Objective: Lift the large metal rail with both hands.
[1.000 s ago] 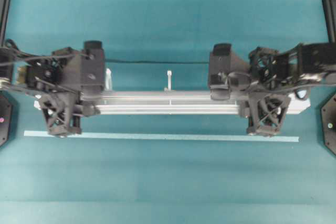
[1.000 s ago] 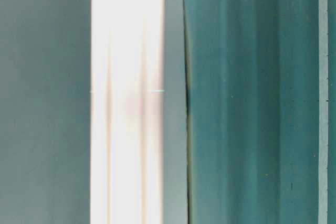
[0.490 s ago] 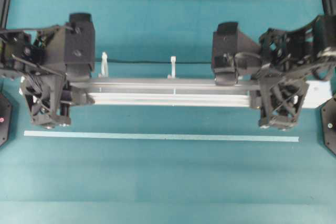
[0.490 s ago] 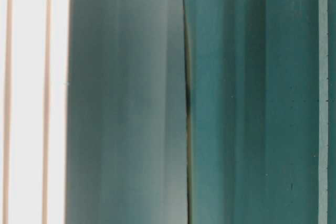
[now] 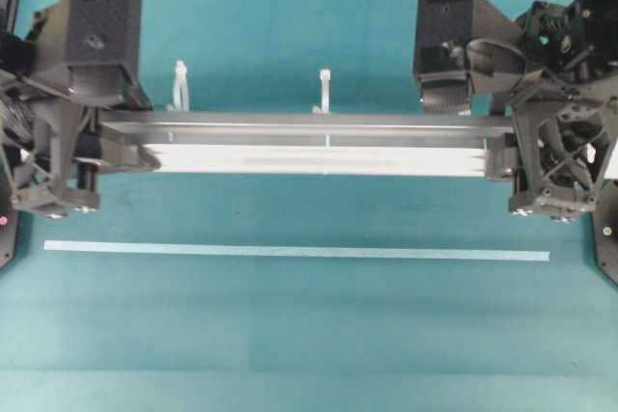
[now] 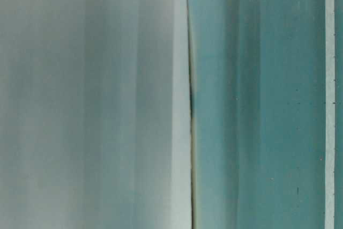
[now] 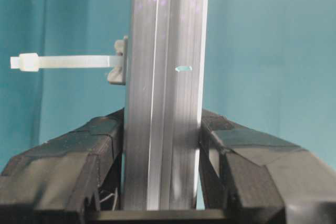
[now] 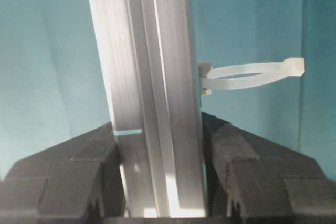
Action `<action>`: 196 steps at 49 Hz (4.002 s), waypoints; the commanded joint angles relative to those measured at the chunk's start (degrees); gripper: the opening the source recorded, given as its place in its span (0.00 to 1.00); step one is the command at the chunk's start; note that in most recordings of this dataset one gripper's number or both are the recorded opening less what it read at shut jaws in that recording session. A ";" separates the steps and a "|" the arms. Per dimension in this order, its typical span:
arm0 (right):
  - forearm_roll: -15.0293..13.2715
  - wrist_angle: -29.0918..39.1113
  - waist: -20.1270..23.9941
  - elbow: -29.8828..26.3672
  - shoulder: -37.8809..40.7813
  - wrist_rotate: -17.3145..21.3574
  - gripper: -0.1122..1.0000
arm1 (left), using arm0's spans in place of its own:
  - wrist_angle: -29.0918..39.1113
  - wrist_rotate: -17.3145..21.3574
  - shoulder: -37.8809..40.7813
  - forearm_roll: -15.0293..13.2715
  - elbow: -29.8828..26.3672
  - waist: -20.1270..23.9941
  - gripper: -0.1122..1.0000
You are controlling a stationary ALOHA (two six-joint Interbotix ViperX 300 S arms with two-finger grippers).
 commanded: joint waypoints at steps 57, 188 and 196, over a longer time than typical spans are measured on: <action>-0.44 -13.45 0.70 13.62 2.72 0.35 0.45 | -12.92 -0.44 -0.53 0.26 16.88 0.26 0.42; -2.29 -59.50 3.25 41.04 18.37 0.09 0.45 | -53.53 -4.92 17.84 0.26 40.96 -2.02 0.42; -2.20 -59.33 2.99 41.84 18.28 0.18 0.45 | -53.53 -4.57 17.93 0.26 41.04 -2.37 0.42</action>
